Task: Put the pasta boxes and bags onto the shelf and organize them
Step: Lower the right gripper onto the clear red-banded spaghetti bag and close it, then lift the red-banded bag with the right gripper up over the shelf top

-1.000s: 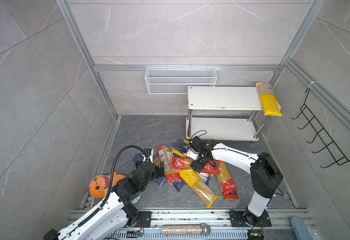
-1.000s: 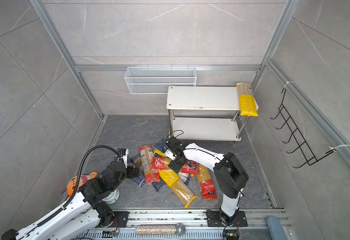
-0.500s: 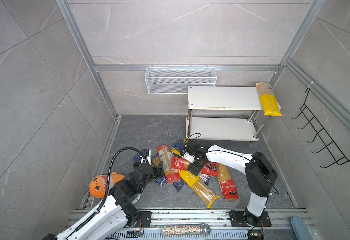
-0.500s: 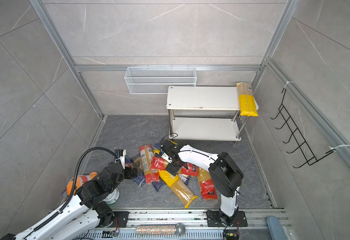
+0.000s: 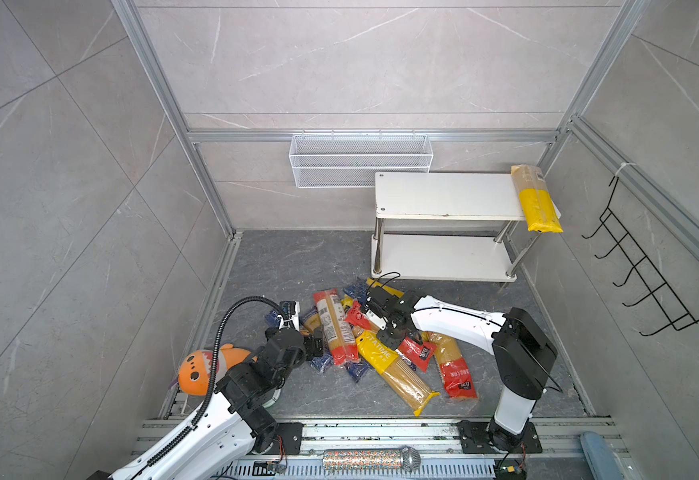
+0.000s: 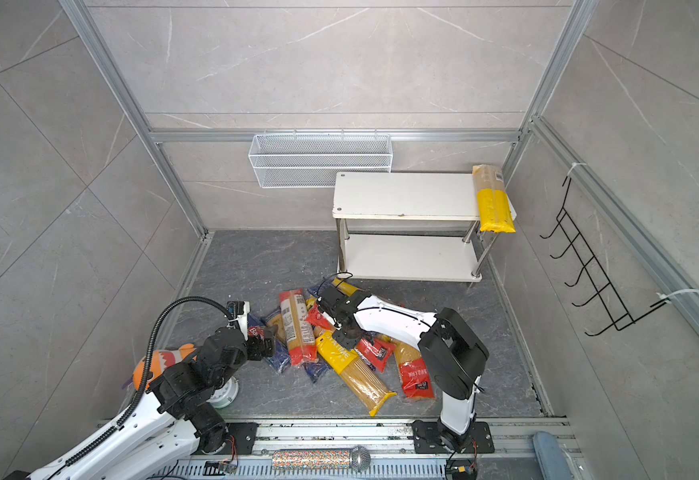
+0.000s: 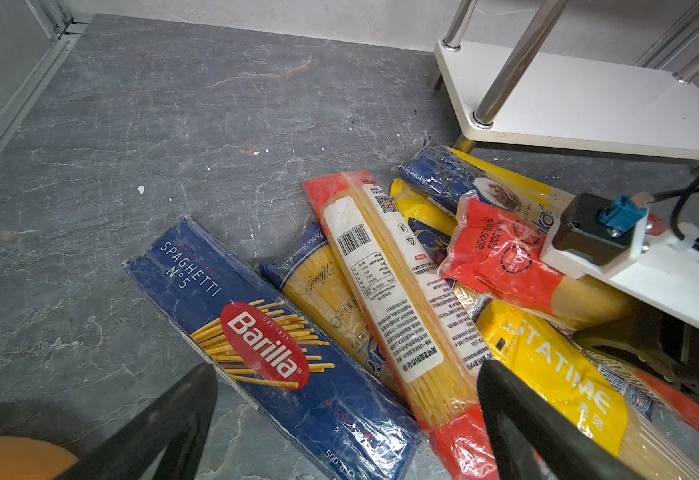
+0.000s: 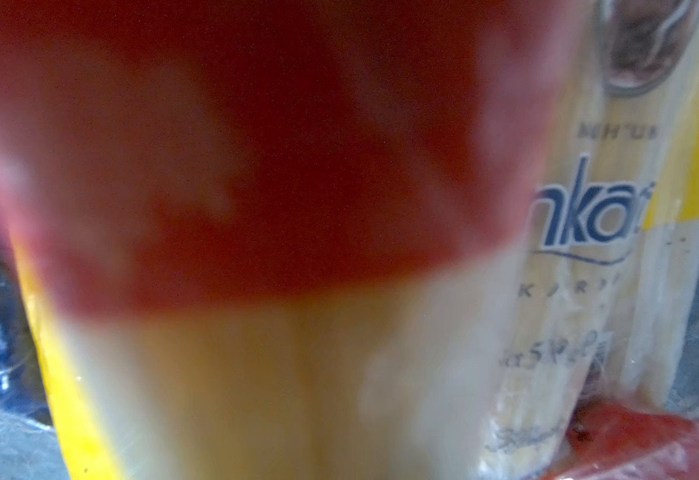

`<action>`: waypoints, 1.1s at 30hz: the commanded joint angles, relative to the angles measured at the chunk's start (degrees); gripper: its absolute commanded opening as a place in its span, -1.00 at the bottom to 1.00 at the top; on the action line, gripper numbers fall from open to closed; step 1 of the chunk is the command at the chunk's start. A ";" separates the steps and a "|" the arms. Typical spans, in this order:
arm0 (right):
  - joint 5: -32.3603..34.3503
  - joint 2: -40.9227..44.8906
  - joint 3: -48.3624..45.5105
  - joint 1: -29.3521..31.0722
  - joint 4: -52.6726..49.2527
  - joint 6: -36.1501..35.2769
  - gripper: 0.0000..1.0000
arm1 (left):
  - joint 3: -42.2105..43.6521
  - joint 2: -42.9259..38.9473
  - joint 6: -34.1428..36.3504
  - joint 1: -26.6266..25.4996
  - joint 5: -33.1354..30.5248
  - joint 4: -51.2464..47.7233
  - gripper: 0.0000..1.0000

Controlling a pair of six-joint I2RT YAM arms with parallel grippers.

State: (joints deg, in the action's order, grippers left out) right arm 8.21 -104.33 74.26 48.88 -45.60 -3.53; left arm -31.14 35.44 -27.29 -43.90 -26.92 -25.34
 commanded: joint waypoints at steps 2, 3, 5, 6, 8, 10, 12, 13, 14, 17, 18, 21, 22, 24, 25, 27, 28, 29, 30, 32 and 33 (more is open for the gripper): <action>-3.37 2.23 0.66 -0.15 -4.25 4.06 -0.80 | -2.48 0.02 -0.42 -0.29 -1.60 -0.43 1.00; -3.82 3.16 1.31 -0.19 -4.52 4.59 -0.96 | -2.68 0.06 -0.27 -0.23 -1.74 -0.57 1.00; -4.68 4.98 2.94 -0.14 -5.36 5.56 -1.00 | -3.34 0.31 0.08 -0.27 -2.00 -0.73 1.00; -5.21 5.71 3.81 -0.23 -5.73 6.11 -1.00 | -3.55 0.41 0.19 -0.24 -2.00 -0.75 1.00; -6.99 7.26 5.69 -0.36 -6.82 7.01 -1.00 | -4.16 0.67 0.48 -0.29 -2.00 -0.73 1.00; -8.19 8.75 7.56 -0.36 -7.97 7.50 -1.00 | -4.78 0.93 0.78 -0.26 -2.01 -0.90 1.00; -8.30 10.65 8.50 -0.37 -8.10 8.07 -1.00 | -5.33 1.12 1.05 -0.28 -2.16 -1.21 1.00; -8.30 11.74 9.29 -0.43 -8.46 8.34 -1.00 | -5.63 1.25 1.22 -0.23 -2.17 -1.36 1.00; -8.30 12.59 9.93 -0.45 -8.77 8.50 -1.00 | -5.89 1.29 1.35 -0.27 -2.26 -1.39 1.00; -7.93 15.32 12.92 -0.56 -10.72 9.58 -1.00 | -6.63 1.38 1.75 -0.29 -2.50 -1.72 1.00; -7.18 16.03 14.70 -0.61 -12.01 9.93 -1.00 | -7.02 1.42 2.01 -0.27 -2.60 -1.85 1.00; -3.26 17.44 22.42 -0.60 -17.21 10.42 -1.00 | -8.31 2.12 2.75 -0.27 -2.95 -1.83 1.00; -1.11 17.78 25.12 -0.63 -18.33 10.47 -1.00 | -8.77 2.41 2.98 -0.29 -2.97 -1.77 1.00; 2.82 17.81 31.61 -0.63 -21.58 10.32 -1.00 | -9.78 3.41 3.42 -0.27 -2.81 -1.42 1.00; 5.53 17.58 35.06 -0.62 -23.01 9.97 -1.00 | -10.18 3.93 3.68 -0.24 -2.60 -1.21 1.00; 11.24 16.77 41.03 -1.12 -25.00 9.08 -1.00 | -10.93 4.94 4.01 -0.27 -2.07 -0.61 1.00; 14.11 16.15 44.01 -1.98 -25.65 8.58 -1.00 | -11.34 5.53 4.25 -0.23 -1.81 -0.27 1.00; 15.84 15.33 46.96 -3.21 -26.40 8.46 -1.00 | -11.76 6.01 4.42 -0.27 -1.63 0.05 1.00; 17.00 14.17 50.21 -5.14 -27.10 8.48 -1.00 | -12.23 6.65 4.80 -0.27 -1.48 0.27 1.00; 18.91 11.94 56.29 -8.71 -28.00 8.24 -1.00 | -13.20 7.76 5.27 -0.22 -1.29 0.44 1.00; 19.61 10.62 59.14 -10.94 -28.05 7.84 -1.00 | -13.65 8.37 5.49 -0.27 -1.15 0.61 1.00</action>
State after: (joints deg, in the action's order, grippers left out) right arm 18.83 -91.61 126.54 42.35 -73.12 5.15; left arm -41.91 42.87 -24.12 -43.90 -28.21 -26.74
